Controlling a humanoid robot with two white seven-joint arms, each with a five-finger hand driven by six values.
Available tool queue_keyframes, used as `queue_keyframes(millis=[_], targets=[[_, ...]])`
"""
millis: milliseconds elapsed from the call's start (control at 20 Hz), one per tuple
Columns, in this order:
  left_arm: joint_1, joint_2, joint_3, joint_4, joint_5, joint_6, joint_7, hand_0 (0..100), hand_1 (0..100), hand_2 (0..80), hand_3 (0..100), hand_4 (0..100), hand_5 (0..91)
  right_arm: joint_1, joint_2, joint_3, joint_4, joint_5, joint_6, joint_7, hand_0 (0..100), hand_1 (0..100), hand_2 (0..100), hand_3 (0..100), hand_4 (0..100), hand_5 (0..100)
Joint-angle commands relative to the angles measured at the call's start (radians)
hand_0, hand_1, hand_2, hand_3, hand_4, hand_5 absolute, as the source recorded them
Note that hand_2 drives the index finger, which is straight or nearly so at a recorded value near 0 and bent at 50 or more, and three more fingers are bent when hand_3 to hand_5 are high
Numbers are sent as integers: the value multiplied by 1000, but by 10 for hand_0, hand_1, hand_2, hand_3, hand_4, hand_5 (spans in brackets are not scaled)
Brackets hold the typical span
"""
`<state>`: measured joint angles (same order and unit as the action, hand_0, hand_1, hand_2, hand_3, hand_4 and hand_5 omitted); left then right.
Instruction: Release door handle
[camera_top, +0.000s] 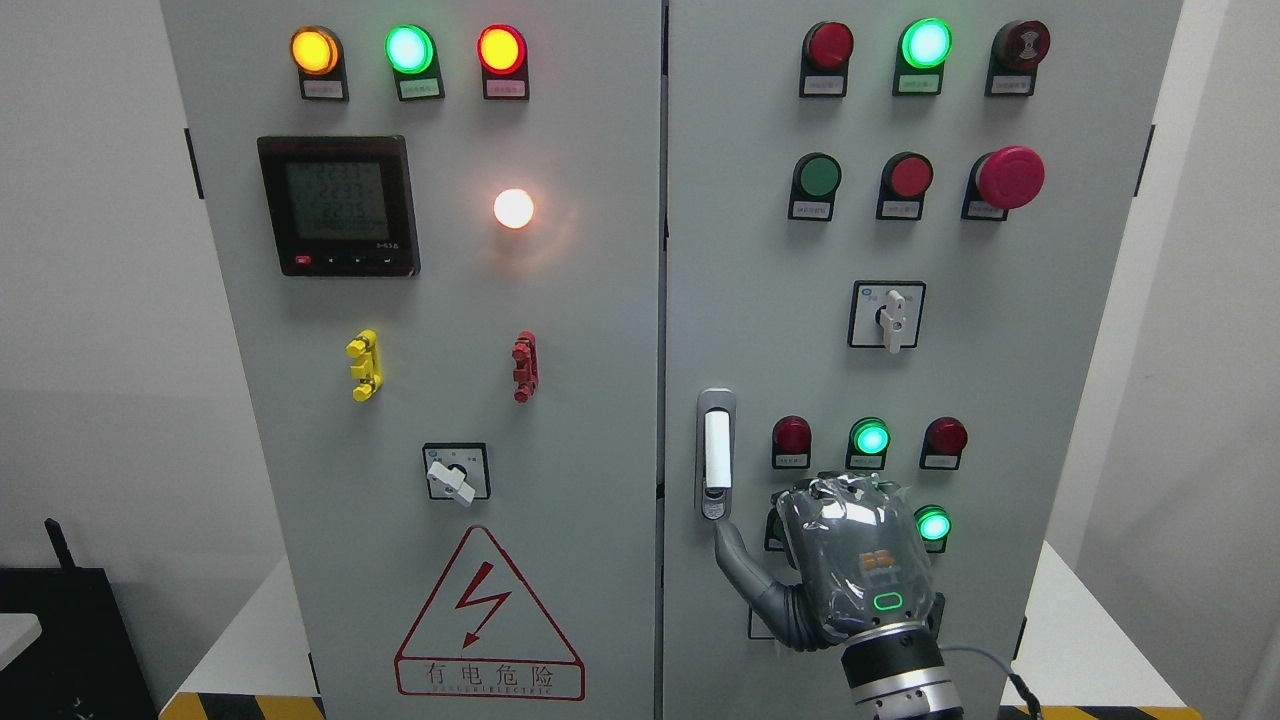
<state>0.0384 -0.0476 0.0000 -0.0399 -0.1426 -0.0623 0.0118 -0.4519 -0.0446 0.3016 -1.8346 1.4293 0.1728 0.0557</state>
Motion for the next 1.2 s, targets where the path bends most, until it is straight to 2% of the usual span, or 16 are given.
queue_keyframes(millis=[0, 601, 751, 1152], targets=[[0, 0, -25, 0, 0, -1, 1, 120, 389, 0, 0, 0, 0, -22, 2, 2, 6, 0, 5, 4, 382, 0, 1000, 1000, 897, 916], [0, 0, -25, 0, 0, -1, 1, 120, 389, 0, 0, 0, 0, 9, 14, 24, -2, 16, 20, 3, 380, 0, 1000, 1000, 899, 921], [0, 0, -25, 0, 0, 1, 1, 120, 389, 0, 0, 0, 0, 10, 35, 25, 0, 20, 22, 3, 380, 0, 1000, 1000, 899, 928], [0, 0, -25, 0, 0, -1, 1, 120, 389, 0, 0, 0, 0, 6, 49, 25, 0, 37, 53, 9, 374, 0, 1000, 1000, 905, 936]])
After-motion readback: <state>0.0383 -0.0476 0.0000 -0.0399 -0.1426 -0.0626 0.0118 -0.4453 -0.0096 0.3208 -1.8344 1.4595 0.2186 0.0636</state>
